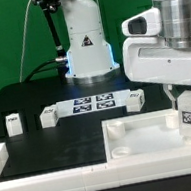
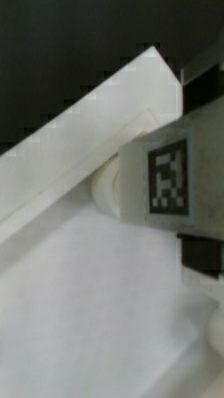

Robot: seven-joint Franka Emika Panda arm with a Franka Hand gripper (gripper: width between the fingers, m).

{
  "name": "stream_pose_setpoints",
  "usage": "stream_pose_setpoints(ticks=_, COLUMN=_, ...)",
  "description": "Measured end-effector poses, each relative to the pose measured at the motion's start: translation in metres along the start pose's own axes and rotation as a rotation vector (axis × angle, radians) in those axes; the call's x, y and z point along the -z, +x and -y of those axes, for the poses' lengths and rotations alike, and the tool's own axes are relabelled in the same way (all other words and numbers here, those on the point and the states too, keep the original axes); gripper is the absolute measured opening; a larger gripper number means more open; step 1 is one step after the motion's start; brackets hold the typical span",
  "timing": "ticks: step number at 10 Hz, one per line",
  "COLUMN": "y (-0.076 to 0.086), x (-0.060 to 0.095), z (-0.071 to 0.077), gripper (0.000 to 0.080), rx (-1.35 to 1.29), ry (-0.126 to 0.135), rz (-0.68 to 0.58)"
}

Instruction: Assemble one leg

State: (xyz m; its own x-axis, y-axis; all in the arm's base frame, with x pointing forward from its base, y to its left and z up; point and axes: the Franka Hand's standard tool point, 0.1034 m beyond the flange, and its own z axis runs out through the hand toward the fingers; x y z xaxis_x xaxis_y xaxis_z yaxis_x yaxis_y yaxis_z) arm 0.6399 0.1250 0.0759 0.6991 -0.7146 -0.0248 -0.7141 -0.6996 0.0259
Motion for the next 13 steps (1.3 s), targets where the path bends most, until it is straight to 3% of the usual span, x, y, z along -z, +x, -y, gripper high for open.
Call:
stream_pose_setpoints(ticks=2, y=-0.0008, x=-0.0007, z=0.0002, gripper=0.0302, rx=0.07, ry=-0.001, rz=0.001)
stream_pose_setpoints(ticks=3, y=-0.0025, x=-0.0015, z=0.0006, gripper=0.0477, rx=0.116, ry=-0.004, rz=0.002)
stream_pose_setpoints(ticks=4, y=-0.0036, x=-0.0019, z=0.0007, gripper=0.0477, rx=0.237, ry=-0.007, rz=0.004)
stream_pose_setpoints(ticks=5, y=-0.0024, x=-0.002, z=0.0003, gripper=0.0614, rx=0.343, ry=-0.004, rz=0.005)
stream_pose_setpoints(ticks=7, y=-0.0007, x=-0.002, z=-0.0007, gripper=0.0648, rx=0.555, ry=-0.004, rz=0.004)
stream_pose_setpoints(ticks=13, y=0.0017, x=-0.0014, z=-0.0016, gripper=0.0649, rx=1.123, ry=-0.008, rz=0.001)
